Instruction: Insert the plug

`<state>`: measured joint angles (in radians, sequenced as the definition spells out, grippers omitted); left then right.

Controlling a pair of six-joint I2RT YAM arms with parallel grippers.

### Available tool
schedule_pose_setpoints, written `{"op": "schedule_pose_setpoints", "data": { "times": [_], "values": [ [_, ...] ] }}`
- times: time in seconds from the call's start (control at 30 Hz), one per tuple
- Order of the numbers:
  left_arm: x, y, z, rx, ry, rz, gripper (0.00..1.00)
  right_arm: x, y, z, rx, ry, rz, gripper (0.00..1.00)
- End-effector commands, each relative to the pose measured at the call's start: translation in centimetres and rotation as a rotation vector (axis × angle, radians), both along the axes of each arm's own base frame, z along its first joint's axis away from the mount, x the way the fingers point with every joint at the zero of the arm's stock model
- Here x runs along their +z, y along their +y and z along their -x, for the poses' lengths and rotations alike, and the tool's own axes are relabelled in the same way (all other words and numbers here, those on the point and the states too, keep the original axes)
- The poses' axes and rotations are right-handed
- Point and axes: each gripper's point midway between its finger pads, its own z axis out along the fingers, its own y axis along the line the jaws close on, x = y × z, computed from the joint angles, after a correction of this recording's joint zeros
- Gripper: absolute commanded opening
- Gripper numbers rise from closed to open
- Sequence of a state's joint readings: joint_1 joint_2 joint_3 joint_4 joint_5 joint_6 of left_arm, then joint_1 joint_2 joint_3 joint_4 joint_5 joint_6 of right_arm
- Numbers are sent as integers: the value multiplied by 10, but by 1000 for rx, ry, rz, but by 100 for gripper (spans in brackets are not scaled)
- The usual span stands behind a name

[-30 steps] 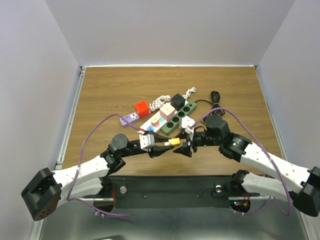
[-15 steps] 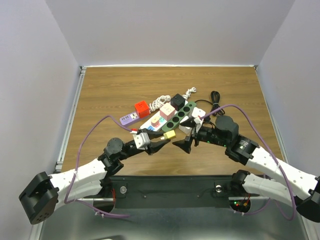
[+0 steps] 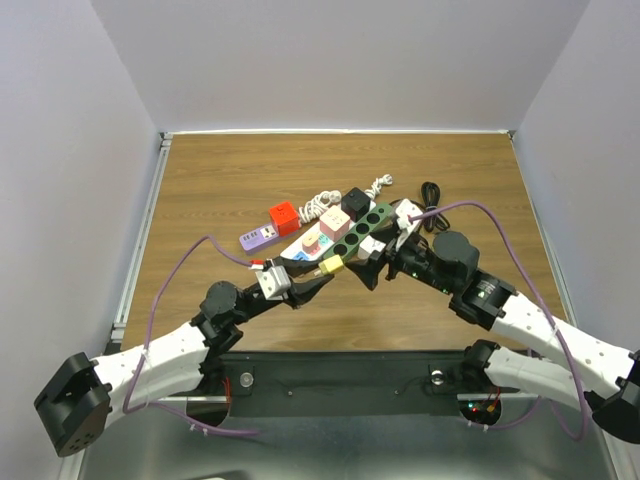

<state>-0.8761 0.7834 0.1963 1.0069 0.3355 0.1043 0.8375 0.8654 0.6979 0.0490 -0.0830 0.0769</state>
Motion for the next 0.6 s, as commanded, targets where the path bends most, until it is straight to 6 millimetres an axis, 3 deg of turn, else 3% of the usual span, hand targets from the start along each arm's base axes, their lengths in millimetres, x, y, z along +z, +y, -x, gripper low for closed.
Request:
{"op": "schedule_pose_setpoints", "data": {
  "times": [0.0,0.17,0.27,0.4,0.57],
  "values": [
    [19,0,15,-62,-69,58,0,34,-15,-26,-157,-47,-128,100],
    [18,7,2,21,-63,77,0,63,-16,-14,-92,-41,-265,100],
    [26,8,4,18,-91,98,0,72,-3,-4,1,-4,-313,100],
    [32,6,2,26,-126,95,0,76,20,12,154,45,-352,100],
    [46,10,5,29,-172,136,0,70,32,22,243,123,-390,100]
  ]
}}
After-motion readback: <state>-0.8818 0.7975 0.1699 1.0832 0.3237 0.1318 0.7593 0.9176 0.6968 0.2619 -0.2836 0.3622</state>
